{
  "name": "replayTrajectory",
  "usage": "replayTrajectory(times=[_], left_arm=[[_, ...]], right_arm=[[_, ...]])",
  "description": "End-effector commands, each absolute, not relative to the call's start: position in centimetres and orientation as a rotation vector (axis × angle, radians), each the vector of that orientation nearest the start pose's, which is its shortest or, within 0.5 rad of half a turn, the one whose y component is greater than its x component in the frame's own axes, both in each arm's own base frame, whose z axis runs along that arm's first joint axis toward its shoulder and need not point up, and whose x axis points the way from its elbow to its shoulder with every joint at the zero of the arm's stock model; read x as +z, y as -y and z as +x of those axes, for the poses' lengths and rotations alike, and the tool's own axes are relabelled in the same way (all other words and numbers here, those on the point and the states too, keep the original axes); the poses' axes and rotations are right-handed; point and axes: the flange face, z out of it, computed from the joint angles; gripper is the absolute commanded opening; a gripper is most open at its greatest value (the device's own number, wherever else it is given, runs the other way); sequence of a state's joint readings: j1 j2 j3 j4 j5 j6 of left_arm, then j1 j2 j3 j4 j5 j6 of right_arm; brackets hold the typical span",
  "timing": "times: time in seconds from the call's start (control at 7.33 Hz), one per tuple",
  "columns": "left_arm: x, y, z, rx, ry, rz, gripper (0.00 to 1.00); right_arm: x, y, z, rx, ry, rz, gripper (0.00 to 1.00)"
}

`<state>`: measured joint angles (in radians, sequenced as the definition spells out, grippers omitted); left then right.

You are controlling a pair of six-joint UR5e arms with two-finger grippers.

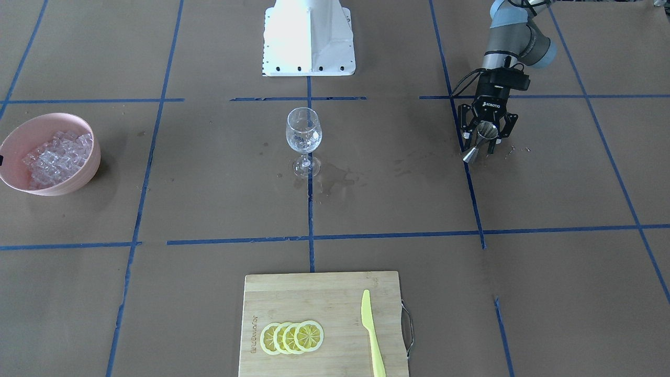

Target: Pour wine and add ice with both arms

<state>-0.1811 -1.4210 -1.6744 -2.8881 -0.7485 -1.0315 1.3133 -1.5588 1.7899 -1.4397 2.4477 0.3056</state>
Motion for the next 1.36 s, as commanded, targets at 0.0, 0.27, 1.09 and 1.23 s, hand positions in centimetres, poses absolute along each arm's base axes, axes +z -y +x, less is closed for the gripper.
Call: replayTrajectory(times=[0.0, 0.27, 1.09, 1.23], left_arm=[[51.6, 27.7, 37.9, -0.159, -0.856, 1.077, 0.98], [52.2, 27.1, 37.3, -0.100, -0.872, 1.030, 0.99], [55.6, 27.0, 26.2, 0.336, -0.809, 0.831, 1.00], [56.3, 29.2, 22.7, 0.383, -0.729, 0.875, 1.00]], right_arm=[[52.2, 50.0, -7.3, -0.113, 0.927, 0.082, 1.00], [52.2, 50.1, -7.3, -0.115, 0.927, 0.084, 1.00], [51.7, 49.9, -7.3, -0.067, 0.931, 0.067, 1.00], [51.6, 49.8, -7.5, -0.065, 0.932, 0.063, 1.00]])
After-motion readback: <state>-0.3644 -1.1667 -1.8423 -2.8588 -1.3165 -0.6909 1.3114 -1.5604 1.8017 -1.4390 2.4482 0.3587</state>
